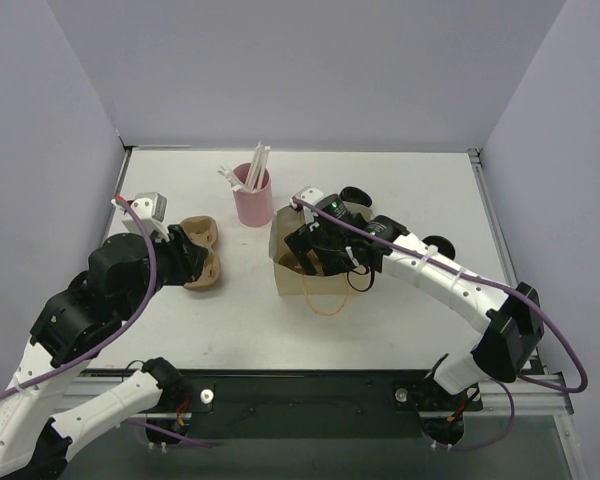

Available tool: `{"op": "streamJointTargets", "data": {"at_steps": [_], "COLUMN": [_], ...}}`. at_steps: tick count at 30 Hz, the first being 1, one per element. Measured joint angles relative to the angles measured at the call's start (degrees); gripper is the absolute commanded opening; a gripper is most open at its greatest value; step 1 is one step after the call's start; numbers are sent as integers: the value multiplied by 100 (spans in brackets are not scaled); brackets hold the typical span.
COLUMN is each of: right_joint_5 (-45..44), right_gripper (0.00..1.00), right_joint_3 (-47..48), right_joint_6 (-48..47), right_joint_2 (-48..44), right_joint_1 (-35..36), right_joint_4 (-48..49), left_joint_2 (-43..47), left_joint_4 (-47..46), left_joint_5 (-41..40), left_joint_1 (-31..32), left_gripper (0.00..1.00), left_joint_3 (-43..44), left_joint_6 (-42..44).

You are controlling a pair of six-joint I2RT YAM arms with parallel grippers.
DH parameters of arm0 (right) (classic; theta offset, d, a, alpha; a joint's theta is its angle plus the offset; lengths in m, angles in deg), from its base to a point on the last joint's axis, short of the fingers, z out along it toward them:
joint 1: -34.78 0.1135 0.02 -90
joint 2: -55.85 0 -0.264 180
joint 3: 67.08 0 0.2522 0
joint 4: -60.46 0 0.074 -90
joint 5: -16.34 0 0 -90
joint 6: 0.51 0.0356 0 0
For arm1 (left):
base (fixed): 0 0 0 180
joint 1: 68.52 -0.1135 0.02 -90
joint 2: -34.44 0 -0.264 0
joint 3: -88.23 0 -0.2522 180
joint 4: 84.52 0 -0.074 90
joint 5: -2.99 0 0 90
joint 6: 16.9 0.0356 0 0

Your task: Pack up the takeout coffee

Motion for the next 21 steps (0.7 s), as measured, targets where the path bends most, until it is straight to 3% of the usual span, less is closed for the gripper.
{"op": "streamJointTargets", "data": {"at_steps": [16,21], "right_joint_5": [168,243], "right_gripper": [89,84], "right_joint_3": [247,310], "right_joint_6": [385,507], "right_joint_2": [-138,-136], "right_joint_1": [-37,-107], "right_joint_4": [-621,-750], "left_joint_2": [-17,-26], "left_joint_4": [76,87], "left_joint_5": [107,114], "left_joint_1": [0,2], "left_gripper": [51,50], "left_joint_3": [166,225], "left_joint_6": [96,114]}}
